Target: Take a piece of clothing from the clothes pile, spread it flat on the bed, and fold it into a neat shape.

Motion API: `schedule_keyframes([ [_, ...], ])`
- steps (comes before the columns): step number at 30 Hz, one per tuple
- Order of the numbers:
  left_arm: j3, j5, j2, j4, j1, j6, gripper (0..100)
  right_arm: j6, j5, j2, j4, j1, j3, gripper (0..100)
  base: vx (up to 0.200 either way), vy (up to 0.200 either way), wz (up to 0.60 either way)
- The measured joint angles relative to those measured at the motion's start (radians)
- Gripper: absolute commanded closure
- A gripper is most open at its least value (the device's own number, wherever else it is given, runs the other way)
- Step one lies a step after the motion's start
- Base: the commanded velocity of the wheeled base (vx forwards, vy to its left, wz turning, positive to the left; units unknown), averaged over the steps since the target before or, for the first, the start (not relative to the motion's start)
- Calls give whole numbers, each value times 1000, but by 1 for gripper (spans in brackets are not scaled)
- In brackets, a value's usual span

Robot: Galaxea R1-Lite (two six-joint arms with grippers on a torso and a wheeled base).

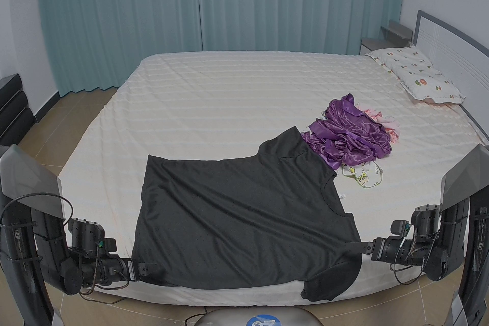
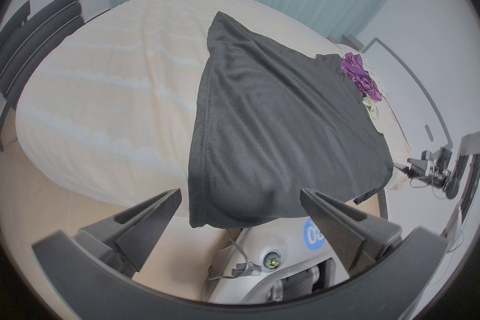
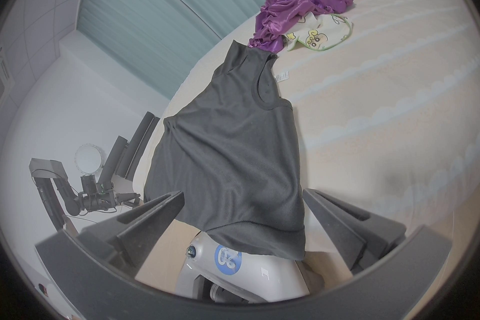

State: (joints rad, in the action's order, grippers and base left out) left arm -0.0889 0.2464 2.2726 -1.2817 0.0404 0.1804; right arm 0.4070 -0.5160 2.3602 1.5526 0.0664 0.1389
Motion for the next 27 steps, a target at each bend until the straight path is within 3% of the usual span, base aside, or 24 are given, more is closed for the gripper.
schedule_keyframes([
  [4,34,4,54,-69,-7,-65,0,2,-2,-1,0,2,-8,0,0,0,0],
  [21,20,0,180,-187,24,-103,0,2,-3,-7,0,11,-17,0,0,0,0],
  [22,19,0,186,-194,26,-107,100,2,-3,-7,0,12,-17,0,0,0,0],
  [27,27,-3,198,-198,30,-106,100,-3,-2,-3,0,13,-15,0,0,0,0],
])
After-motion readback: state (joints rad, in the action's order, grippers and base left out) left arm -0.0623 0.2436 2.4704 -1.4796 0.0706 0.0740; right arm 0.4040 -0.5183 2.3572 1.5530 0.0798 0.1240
